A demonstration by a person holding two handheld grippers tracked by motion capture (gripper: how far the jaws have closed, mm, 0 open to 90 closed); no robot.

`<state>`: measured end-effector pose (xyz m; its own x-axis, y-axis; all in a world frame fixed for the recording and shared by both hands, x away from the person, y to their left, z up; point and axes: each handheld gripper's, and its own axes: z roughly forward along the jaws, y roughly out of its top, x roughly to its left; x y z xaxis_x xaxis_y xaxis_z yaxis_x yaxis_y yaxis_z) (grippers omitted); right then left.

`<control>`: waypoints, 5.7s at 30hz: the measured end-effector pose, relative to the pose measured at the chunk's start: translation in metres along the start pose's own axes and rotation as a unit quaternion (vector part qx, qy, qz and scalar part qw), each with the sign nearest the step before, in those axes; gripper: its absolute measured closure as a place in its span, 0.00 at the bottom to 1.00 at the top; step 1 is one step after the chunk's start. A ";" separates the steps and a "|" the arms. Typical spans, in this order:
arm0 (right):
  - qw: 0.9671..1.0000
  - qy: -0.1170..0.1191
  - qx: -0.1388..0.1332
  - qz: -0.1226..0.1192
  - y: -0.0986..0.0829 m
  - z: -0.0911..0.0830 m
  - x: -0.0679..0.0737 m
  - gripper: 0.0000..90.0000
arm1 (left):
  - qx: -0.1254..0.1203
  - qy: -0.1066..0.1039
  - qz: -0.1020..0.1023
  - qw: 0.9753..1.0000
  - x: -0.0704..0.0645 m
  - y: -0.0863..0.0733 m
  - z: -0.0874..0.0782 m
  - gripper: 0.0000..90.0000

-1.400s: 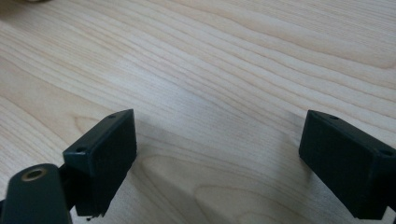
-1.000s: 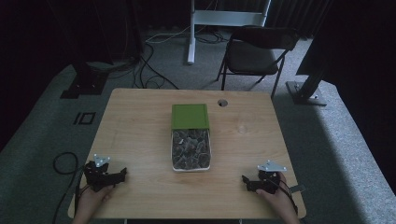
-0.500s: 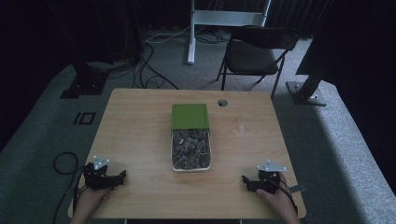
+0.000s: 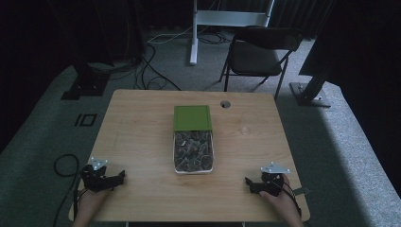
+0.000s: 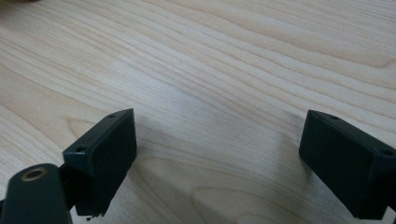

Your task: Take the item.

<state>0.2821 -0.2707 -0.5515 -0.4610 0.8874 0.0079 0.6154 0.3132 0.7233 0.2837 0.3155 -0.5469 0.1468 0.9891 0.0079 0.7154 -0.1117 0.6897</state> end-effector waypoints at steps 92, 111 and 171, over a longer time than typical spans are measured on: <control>0.986 0.089 -0.116 -0.077 0.120 -0.027 0.089 0.16 | 0.001 0.001 0.001 1.000 0.002 0.001 0.000 0.03; 0.978 0.137 -0.110 -0.114 0.131 -0.011 0.128 0.17 | 0.001 0.001 0.001 1.000 0.002 0.001 0.000 0.03; 0.969 0.180 -0.104 -0.131 0.120 0.015 0.161 0.77 | 0.001 0.001 0.001 1.000 0.002 0.001 0.000 0.03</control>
<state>0.2917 -0.0846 -0.4737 -0.8007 0.5988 0.0182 0.3215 0.4039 0.8565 0.2845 0.3171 -0.5467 0.1459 0.9892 0.0108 0.7170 -0.1132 0.6878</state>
